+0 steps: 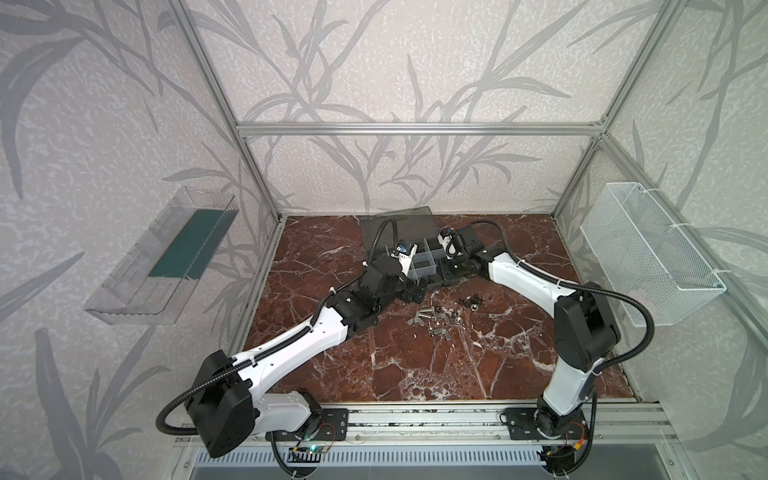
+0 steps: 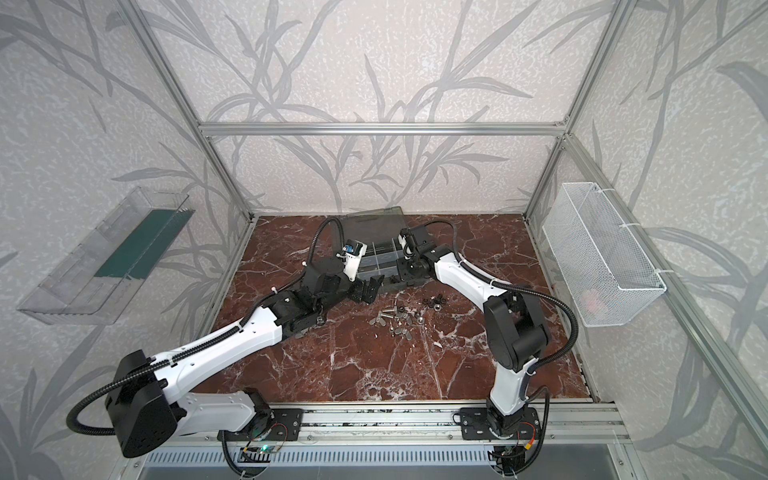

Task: Sort the screws and nuts into containers
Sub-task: 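Lift the black bolt and carry it over the box compartment with the right gripper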

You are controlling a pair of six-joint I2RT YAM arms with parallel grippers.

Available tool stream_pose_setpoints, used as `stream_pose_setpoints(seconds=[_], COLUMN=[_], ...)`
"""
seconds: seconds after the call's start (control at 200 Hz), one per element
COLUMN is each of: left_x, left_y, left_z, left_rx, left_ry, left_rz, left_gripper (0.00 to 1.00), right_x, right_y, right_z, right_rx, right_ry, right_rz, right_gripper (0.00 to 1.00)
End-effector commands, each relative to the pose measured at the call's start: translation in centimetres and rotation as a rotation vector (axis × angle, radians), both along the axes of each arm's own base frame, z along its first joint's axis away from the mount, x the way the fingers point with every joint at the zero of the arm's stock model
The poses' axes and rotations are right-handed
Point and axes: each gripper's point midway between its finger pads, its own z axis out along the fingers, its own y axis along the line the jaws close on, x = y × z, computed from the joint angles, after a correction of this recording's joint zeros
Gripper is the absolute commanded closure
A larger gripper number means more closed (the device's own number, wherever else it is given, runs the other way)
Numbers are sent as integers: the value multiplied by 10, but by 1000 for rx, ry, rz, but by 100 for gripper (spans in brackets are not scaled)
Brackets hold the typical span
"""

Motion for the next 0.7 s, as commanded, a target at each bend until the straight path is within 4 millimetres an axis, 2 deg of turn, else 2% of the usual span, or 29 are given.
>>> stream_pose_setpoints(seconds=[0.0,0.385,0.695], left_x=[0,-1,-1], left_y=[5,3,2], left_z=[12,11,10], left_rx=[-8,-9,-8], left_ry=[-39,-31,-29], left_rz=[14,4,2], left_gripper=[1,1,1], right_x=[13,20,23], right_y=[-2,0,3], right_z=[-9,-36,-44], right_rx=[-23,-29,-22], right_ry=[5,57,76], right_rz=[-18,-24,-22], right_gripper=[63,59,58])
